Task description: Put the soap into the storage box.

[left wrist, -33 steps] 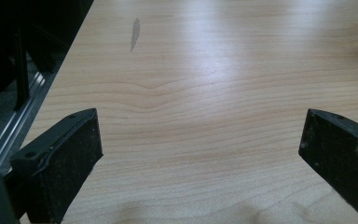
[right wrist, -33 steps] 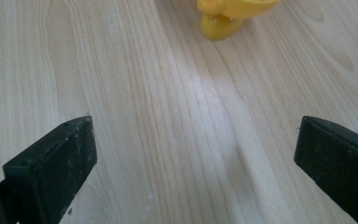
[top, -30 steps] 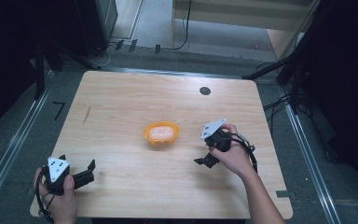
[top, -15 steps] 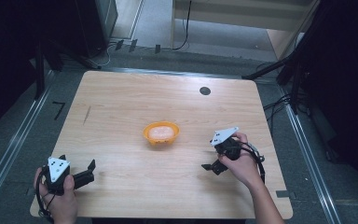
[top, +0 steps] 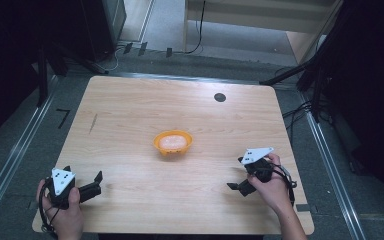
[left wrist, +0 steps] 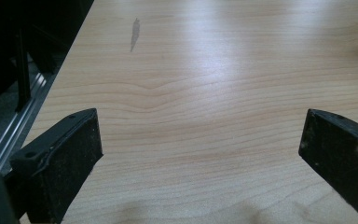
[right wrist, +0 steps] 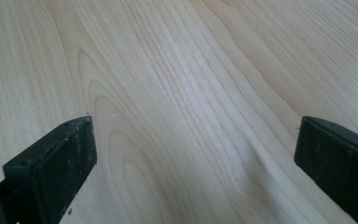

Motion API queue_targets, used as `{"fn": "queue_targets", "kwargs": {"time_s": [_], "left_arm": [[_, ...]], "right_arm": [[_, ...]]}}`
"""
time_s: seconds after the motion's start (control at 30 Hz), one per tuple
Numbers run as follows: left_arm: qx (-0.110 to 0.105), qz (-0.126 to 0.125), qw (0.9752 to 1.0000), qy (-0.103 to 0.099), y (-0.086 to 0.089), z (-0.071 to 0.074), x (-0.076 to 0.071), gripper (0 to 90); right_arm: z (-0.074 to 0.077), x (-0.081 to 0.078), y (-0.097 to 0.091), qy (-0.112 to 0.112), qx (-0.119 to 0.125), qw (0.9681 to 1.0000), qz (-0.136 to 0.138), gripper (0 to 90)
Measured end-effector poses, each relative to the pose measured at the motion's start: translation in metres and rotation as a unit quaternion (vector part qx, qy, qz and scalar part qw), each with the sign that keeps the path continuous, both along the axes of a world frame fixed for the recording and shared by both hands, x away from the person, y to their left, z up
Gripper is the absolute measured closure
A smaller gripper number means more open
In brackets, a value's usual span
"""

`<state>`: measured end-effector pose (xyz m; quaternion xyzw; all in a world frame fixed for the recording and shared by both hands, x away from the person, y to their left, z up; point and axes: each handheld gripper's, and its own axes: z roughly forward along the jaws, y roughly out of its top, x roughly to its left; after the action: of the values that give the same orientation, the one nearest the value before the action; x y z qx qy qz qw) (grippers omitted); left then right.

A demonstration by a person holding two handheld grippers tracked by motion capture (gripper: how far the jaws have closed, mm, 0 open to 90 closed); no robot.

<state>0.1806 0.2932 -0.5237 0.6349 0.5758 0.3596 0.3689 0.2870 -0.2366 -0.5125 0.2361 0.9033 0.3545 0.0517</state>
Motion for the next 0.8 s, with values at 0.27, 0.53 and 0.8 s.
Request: {"fn": "queue_targets", "kwargs": {"time_s": [0.27,0.53,0.8], "left_arm": [[0.001,-0.001,1.0,-0.001,0.0,0.0,0.0,0.0],[0.004,-0.001,1.0,0.001,-0.001,0.0,0.0,0.0],[0.006,-0.001,1.0,0.0,-0.002,0.0,0.0,0.0]], "right_arm": [[-0.005,-0.016,-0.021,-0.003,0.014,0.9996,-0.026,0.0],[-0.014,-0.028,-0.043,-0.002,0.031,0.998,-0.054,0.0],[-0.023,-0.041,-0.061,0.0,0.043,0.9964,-0.073,0.0]]}}
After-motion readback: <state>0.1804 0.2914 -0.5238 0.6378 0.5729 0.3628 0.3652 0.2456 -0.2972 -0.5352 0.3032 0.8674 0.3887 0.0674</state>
